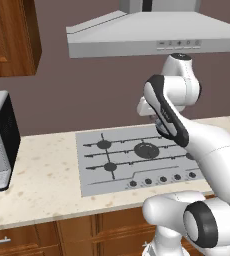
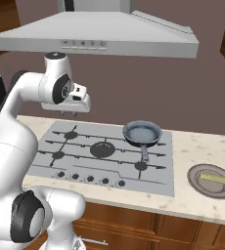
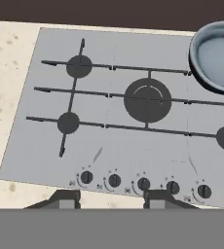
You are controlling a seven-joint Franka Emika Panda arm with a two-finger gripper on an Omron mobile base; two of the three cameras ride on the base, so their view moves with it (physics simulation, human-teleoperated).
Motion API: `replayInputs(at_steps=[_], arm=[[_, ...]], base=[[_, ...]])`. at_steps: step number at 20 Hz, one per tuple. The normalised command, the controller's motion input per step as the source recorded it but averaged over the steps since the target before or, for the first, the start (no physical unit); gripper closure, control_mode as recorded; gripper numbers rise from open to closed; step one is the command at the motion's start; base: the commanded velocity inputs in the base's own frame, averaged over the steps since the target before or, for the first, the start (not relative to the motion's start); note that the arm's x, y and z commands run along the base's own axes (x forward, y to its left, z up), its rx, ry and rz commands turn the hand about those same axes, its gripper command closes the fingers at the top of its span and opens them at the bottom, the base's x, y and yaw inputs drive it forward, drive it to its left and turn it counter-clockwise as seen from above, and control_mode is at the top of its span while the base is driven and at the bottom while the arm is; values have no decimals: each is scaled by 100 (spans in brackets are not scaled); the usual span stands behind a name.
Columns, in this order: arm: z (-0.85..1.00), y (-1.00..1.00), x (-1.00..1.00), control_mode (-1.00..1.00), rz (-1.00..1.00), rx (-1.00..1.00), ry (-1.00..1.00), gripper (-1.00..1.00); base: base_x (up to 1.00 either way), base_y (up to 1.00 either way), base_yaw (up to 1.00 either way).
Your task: Pick up the butter stick and place it in the pan. Then turn on the burner for the pan.
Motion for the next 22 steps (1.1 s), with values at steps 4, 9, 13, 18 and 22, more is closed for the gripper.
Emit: replayInputs(at_steps=[4, 9, 13, 18, 22], arm=[[0, -2, 0, -100, 0, 0, 5, -100], [0, -29, 0, -100, 0, 0, 6, -100], [0, -57, 0, -100, -1, 0, 9, -100], [0, -68, 0, -100, -5, 0, 11, -100], [-1, -68, -1, -100, -6, 0, 12, -100]], base=[[0, 0, 0], [0, 0, 0], [0, 0, 0], [0, 0, 0], [0, 0, 0]])
